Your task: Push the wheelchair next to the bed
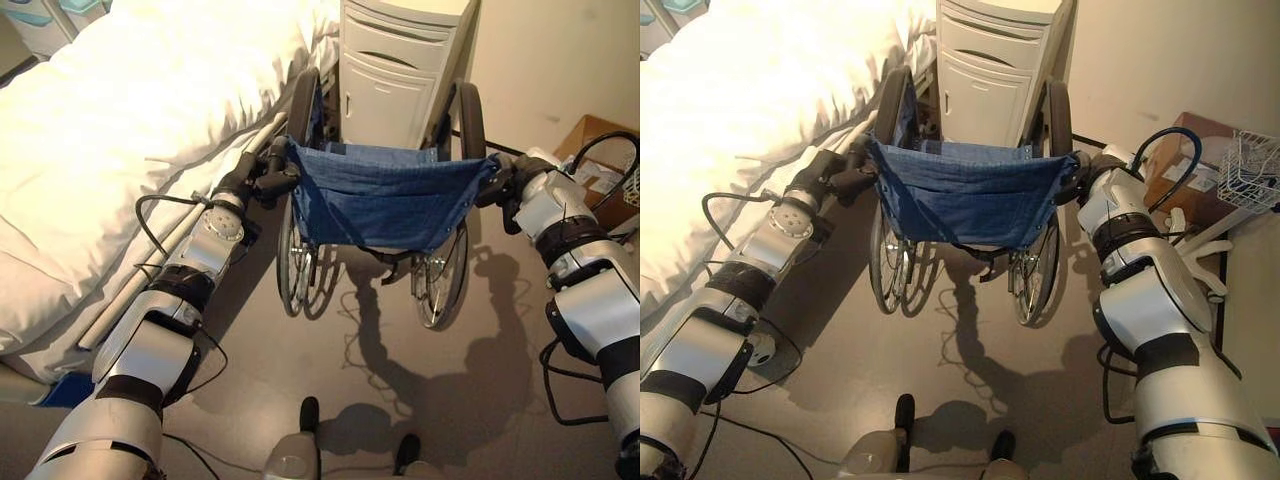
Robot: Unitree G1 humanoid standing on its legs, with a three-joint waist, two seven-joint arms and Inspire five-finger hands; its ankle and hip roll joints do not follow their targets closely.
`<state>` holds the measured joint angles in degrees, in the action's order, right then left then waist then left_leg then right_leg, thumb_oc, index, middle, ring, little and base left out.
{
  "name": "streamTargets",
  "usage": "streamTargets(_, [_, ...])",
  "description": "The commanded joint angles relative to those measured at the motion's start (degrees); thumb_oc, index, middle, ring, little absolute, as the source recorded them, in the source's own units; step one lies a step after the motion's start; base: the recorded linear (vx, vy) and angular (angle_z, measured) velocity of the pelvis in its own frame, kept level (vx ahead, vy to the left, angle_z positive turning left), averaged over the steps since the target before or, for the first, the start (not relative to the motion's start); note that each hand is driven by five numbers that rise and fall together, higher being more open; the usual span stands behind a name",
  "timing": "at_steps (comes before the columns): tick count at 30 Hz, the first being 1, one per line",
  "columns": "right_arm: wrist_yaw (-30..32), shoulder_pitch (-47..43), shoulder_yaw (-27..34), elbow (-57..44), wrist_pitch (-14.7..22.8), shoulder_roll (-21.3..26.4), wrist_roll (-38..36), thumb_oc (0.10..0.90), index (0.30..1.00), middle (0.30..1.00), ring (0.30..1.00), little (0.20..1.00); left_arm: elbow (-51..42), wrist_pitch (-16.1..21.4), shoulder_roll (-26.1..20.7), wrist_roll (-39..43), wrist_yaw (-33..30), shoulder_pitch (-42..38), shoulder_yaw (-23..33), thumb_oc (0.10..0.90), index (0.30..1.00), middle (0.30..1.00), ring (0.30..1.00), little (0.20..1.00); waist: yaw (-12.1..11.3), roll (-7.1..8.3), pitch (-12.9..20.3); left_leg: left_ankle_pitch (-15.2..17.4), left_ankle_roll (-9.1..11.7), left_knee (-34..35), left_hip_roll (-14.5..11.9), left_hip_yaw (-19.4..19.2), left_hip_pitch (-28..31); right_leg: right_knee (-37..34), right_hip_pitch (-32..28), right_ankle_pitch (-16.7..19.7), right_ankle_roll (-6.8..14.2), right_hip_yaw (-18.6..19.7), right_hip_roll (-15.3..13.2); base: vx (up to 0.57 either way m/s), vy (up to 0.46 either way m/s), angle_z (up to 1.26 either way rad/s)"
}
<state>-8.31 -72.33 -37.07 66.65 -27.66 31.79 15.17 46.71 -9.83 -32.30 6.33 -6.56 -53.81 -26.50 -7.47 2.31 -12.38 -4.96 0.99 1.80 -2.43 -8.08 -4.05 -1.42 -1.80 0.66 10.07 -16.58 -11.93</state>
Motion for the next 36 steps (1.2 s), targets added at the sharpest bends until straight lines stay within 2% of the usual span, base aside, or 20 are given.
streamTargets(1, [-1.7, 3.8, -8.0, -9.7, 11.4, -9.5, 1.5, 0.400, 0.300, 0.300, 0.300, 0.300, 6.4, -4.8, -2.3, -5.5, 0.1, 0.2, -1.7, 0.800, 0.900, 0.900, 0.900, 0.900, -2.0, -0.94, -4.4, 1.1, -0.2, 1.7, 0.9, -0.9, 3.5, 5.1, 3.2, 7.5, 0.1, -1.6, -1.6, 0.00, -0.105, -0.05])
streamTargets(2, [-2.0, 3.7, -7.8, -9.8, 9.6, -9.8, -0.7, 0.800, 0.900, 0.900, 0.900, 0.900, 6.7, -5.2, -2.7, -5.3, 1.9, -0.4, -1.7, 0.800, 0.900, 0.900, 0.900, 0.900, -2.0, -0.87, -4.6, 1.1, -0.1, 1.8, 0.9, -1.2, 3.5, 4.7, 3.0, 8.3, 0.4, -1.7, -1.8, 0.00, -0.088, -0.05])
streamTargets(9, [-2.6, 5.6, -6.1, -12.2, 7.7, -9.1, -3.6, 0.800, 0.900, 0.900, 0.900, 0.900, 5.7, -3.9, -3.3, -3.2, 0.1, -0.6, -1.9, 0.800, 0.900, 0.900, 0.900, 0.900, -1.0, -1.46, -3.9, 1.4, -0.4, 1.6, 1.1, -1.3, 4.3, 3.1, 1.3, 6.7, 0.1, -0.7, -1.1, 0.03, 0.010, -0.05])
streamTargets(14, [-2.7, 7.2, -4.2, -15.9, 5.1, -6.7, -7.3, 0.800, 0.900, 0.900, 0.900, 0.900, 2.3, -4.0, -4.2, -4.6, 2.2, 1.8, -0.8, 0.800, 0.900, 0.900, 0.900, 0.900, -0.6, -1.59, -3.4, 2.2, -0.8, 2.0, 1.7, -0.7, 5.9, 3.8, 1.1, 6.3, -0.1, -0.4, -1.2, 0.05, 0.023, 0.01])
streamTargets(19, [-3.9, 6.8, -2.9, -18.5, 1.7, -5.0, -9.7, 0.800, 0.900, 0.900, 0.900, 0.900, -0.2, -5.1, -5.5, -2.4, 4.3, 2.6, -0.1, 0.800, 0.900, 0.900, 0.900, 0.900, 0.0, -1.64, -2.8, 2.7, -1.0, 2.4, 2.1, -0.7, 7.4, 4.6, 0.8, 6.3, 0.0, 0.2, -1.0, 0.03, 0.024, 0.01])
streamTargets(23, [-4.2, 6.1, -1.6, -22.0, -2.8, -2.6, -17.5, 0.800, 0.900, 0.900, 0.900, 0.900, -2.7, -6.0, -6.8, 3.6, 5.8, 3.3, 1.2, 0.800, 0.900, 0.900, 0.900, 0.900, 0.5, -1.53, -2.2, 3.1, -1.1, 2.6, 2.2, -0.7, 8.5, 5.1, 0.6, 6.2, 0.1, 0.6, -0.9, 0.02, 0.003, 0.01])
streamTargets(27, [-3.5, 5.8, 0.0, -24.8, -5.2, -0.1, -23.8, 0.800, 0.900, 0.900, 0.900, 0.900, -5.0, -6.0, -9.0, 9.8, 7.8, 3.6, 3.0, 0.800, 0.900, 0.900, 0.900, 0.900, 1.0, -1.51, -1.4, 3.5, -1.1, 2.9, 2.4, -0.7, 9.7, 5.0, 0.0, 6.2, 0.0, 0.9, -0.7, 0.02, 0.000, 0.00])
streamTargets(29, [-0.8, 5.0, 0.7, -26.4, -5.2, 1.6, -27.7, 0.800, 0.900, 0.900, 0.900, 0.900, -6.8, -6.1, -10.4, 14.0, 8.8, 3.8, 4.2, 0.800, 0.900, 0.900, 0.900, 0.900, 1.2, -1.59, -0.9, 3.7, -1.1, 3.1, 2.6, -0.5, 10.1, 4.9, -0.2, 6.0, -0.1, 1.2, -0.5, 0.01, -0.003, -0.06])
streamTargets(36, [2.4, 3.0, 2.2, -25.9, -3.4, 4.9, -33.4, 0.800, 0.900, 0.900, 0.900, 0.900, -8.4, -5.4, -11.7, 24.3, 11.9, 4.7, 7.6, 0.800, 0.900, 0.900, 0.900, 0.900, 1.2, -1.65, 0.9, 4.4, -1.3, 3.2, 3.1, -0.2, 11.0, 4.3, -1.0, 5.3, -0.2, 1.2, 0.1, 0.00, 0.000, -0.01])
